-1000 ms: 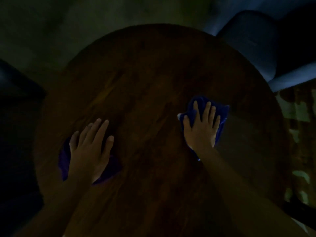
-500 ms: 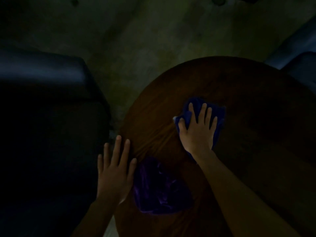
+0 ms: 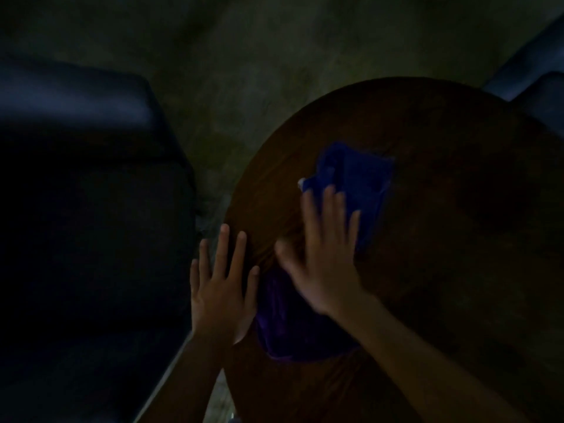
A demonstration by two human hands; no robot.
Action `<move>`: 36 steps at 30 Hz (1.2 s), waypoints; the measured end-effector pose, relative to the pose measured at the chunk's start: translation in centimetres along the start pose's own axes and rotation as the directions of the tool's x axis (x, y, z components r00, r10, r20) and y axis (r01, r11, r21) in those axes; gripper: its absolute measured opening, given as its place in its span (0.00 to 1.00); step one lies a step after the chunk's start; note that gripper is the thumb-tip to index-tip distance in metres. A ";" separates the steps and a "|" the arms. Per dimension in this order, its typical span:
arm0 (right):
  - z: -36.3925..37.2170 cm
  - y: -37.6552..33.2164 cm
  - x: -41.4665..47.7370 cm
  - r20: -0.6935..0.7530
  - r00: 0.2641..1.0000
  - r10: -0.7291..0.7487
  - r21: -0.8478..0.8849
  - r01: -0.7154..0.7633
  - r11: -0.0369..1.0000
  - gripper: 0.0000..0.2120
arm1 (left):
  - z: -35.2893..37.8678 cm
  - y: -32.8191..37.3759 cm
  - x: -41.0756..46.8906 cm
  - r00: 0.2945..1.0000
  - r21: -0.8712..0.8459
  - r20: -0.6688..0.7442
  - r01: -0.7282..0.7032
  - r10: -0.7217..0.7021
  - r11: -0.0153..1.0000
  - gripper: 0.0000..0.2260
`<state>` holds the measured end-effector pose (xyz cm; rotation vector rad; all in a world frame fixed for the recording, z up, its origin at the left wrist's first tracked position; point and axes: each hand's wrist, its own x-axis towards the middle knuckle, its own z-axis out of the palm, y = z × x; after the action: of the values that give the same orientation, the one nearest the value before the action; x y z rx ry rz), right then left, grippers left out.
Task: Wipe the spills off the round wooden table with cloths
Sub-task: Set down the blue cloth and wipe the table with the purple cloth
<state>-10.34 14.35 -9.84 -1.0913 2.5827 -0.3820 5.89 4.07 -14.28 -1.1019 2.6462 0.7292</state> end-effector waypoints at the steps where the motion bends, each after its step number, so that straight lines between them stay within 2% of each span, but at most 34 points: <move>1: 0.7 -0.9 -2.9 0.070 0.988 -0.135 0.004 0.135 0.991 0.39 | 0.0 -0.1 0.0 1.000 0.003 0.000 -0.003 0.003 1.000 0.31; 2: 1.7 -0.9 -5.8 0.150 0.957 -0.247 -0.011 0.251 0.968 0.38 | 0.0 -0.1 -0.1 1.000 0.008 0.002 -0.002 0.002 1.000 0.31; 4: 3.7 0.7 -10.2 0.233 0.900 -0.368 -0.085 0.396 0.914 0.36 | 0.0 0.2 -0.3 1.000 0.024 -0.001 0.005 -0.005 1.000 0.30; 6: 4.6 3.4 -12.4 0.253 0.881 -0.401 -0.137 0.443 0.886 0.34 | -0.1 0.4 -0.3 1.000 0.067 -0.004 0.020 -0.020 0.998 0.30; 9: 3.2 8.2 -14.0 0.294 0.837 -0.462 -0.120 0.512 0.851 0.34 | 0.0 1.2 -0.2 0.999 0.199 -0.012 0.052 -0.050 0.979 0.31; 11: 1.3 12.4 -14.6 0.315 0.815 -0.487 -0.111 0.541 0.834 0.34 | 0.3 2.5 -0.6 1.000 0.252 -0.003 0.021 -0.020 0.968 0.32; 12: 0.1 15.2 -14.7 0.313 0.828 -0.465 -0.127 0.521 0.844 0.34 | 0.8 4.0 -1.1 0.999 0.261 0.010 -0.034 0.033 0.965 0.32; 14: -2.2 21.6 -14.3 0.219 0.916 -0.336 -0.153 0.373 0.915 0.34 | 2.2 7.8 -2.5 0.982 0.290 0.071 -0.189 0.176 0.938 0.30; 16: -4.4 28.0 -13.3 0.052 0.991 -0.127 -0.128 0.132 0.983 0.32 | 4.0 12.3 -3.9 0.930 0.296 0.133 -0.367 0.343 0.882 0.28; 18: -6.9 33.2 -11.9 -0.036 0.989 0.140 -0.117 -0.143 0.983 0.32 | 6.3 16.9 -4.5 0.871 0.277 0.184 -0.491 0.456 0.826 0.28; 19: -7.9 34.9 -10.9 -0.064 0.965 0.256 -0.106 -0.262 0.959 0.32 | 7.6 18.7 -4.4 0.859 0.268 0.192 -0.510 0.474 0.817 0.28; 21: -9.0 36.5 -8.3 -0.106 0.905 0.413 -0.051 -0.420 0.906 0.31 | 9.5 21.2 -3.8 0.882 0.267 0.193 -0.469 0.430 0.842 0.29; 23: -9.2 35.8 -5.5 -0.130 0.864 0.486 0.014 -0.489 0.872 0.31 | 10.6 22.4 -3.5 0.916 0.311 0.179 -0.398 0.358 0.863 0.29; 25: -8.6 33.6 -3.0 -0.138 0.859 0.493 0.048 -0.491 0.870 0.33 | 10.9 22.6 -3.4 0.936 0.337 0.169 -0.348 0.308 0.875 0.31; 27: -7.7 30.1 -1.3 -0.165 0.904 0.393 0.004 -0.398 0.917 0.33 | 10.8 22.5 -3.6 0.958 0.331 0.128 -0.285 0.256 0.899 0.33; 28: -7.0 28.1 -0.8 -0.170 0.942 0.288 -0.024 -0.296 0.955 0.33 | 10.8 22.4 -3.6 0.969 0.331 0.094 -0.247 0.228 0.911 0.34; 30: -5.5 24.4 -0.8 -0.090 0.996 -0.024 -0.063 0.018 0.998 0.31 | 10.8 22.3 -3.7 0.983 0.309 0.039 -0.181 0.178 0.934 0.34; 31: -4.6 23.0 -1.5 -0.004 0.979 -0.202 -0.093 0.200 0.975 0.31 | 10.9 22.1 -3.8 0.985 0.288 0.027 -0.169 0.168 0.943 0.34; 33: -3.2 21.9 -3.2 0.180 0.876 -0.447 -0.170 0.475 0.864 0.33 | 10.8 21.8 -4.0 0.981 0.250 0.013 -0.189 0.191 0.950 0.34; 36: -5.0 25.8 -2.8 0.301 0.718 -0.627 -0.148 0.685 0.713 0.32 | 10.9 21.7 -3.9 0.980 0.238 -0.009 -0.193 0.201 0.952 0.35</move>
<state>-27.05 34.43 -14.02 -2.0293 1.9829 -0.0605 -6.90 25.07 -14.34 -0.8021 2.8085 0.4148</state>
